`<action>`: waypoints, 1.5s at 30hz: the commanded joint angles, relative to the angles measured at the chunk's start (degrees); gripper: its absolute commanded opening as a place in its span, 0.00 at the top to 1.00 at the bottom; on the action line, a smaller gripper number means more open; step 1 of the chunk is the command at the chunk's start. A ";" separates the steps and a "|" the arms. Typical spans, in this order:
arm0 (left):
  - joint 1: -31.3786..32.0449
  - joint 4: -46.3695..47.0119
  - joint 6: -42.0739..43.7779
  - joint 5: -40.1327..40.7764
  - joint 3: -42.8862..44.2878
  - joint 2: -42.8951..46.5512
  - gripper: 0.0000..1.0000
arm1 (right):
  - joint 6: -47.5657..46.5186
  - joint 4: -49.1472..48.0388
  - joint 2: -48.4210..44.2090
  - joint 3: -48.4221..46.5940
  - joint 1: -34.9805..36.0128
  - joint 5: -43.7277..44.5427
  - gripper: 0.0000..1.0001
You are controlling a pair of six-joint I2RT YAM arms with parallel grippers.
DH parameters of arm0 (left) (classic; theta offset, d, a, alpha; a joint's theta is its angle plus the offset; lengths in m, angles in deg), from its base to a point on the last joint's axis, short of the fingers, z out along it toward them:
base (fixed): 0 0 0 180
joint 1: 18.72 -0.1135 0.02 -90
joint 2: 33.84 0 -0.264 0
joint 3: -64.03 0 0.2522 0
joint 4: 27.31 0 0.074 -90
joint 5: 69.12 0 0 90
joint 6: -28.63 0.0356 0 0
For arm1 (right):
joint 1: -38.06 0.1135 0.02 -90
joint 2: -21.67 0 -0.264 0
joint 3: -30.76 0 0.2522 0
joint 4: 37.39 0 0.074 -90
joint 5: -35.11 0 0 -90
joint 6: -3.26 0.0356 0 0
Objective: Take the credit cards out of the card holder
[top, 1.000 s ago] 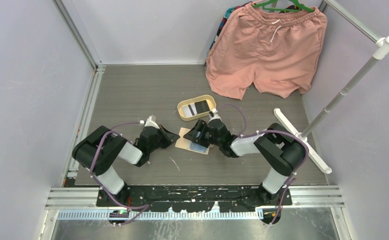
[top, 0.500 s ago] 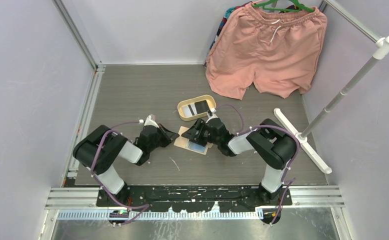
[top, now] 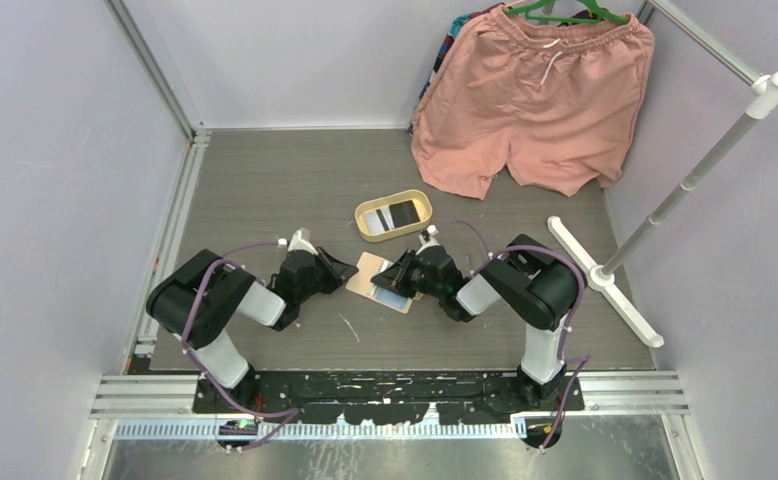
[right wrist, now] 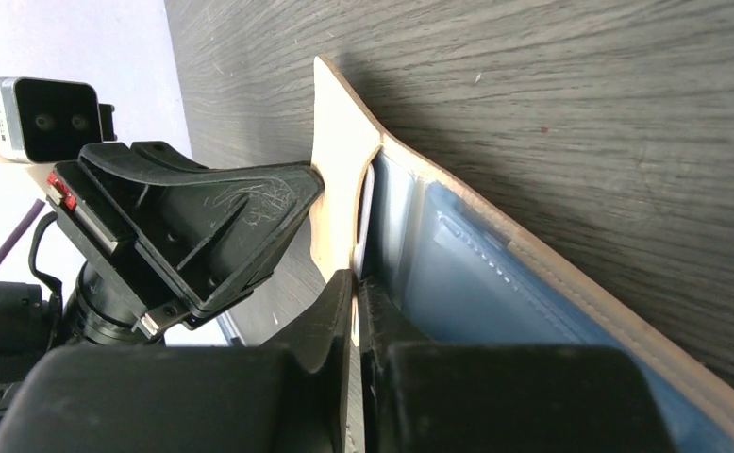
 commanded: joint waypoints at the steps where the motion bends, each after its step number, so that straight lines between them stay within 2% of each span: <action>1: 0.35 -24.03 4.34 2.64 -3.50 -5.02 1.00 | 0.68 -6.61 -0.60 0.27 0.84 -1.26 0.96; 2: 0.30 -24.00 4.32 2.64 -3.50 -5.01 1.00 | 0.63 -6.83 -0.89 0.59 0.75 -1.22 0.92; 4: 0.35 -23.95 4.36 2.55 -3.50 -5.04 1.00 | 0.48 -6.76 -1.38 1.20 0.56 -0.93 0.76; 5: 0.35 -23.94 4.40 2.51 -3.50 -5.08 1.00 | 0.39 -6.67 -1.48 1.40 0.44 -0.80 0.70; 7: 0.33 -23.86 4.41 2.46 -3.41 -5.19 1.00 | 0.28 -6.52 -1.32 1.25 0.34 -0.86 0.67; 15: 0.33 -24.17 4.49 2.44 -3.49 -4.86 1.00 | 0.70 -7.02 -1.02 1.75 -0.26 -0.17 0.67; 26: 0.32 -24.20 4.50 2.38 -3.59 -4.84 1.00 | 3.50 -12.50 0.51 5.58 -2.67 2.35 0.71; 45: 0.34 -23.94 4.53 2.20 -3.33 -5.34 1.00 | 3.95 -11.39 4.02 1.40 -2.69 0.68 0.71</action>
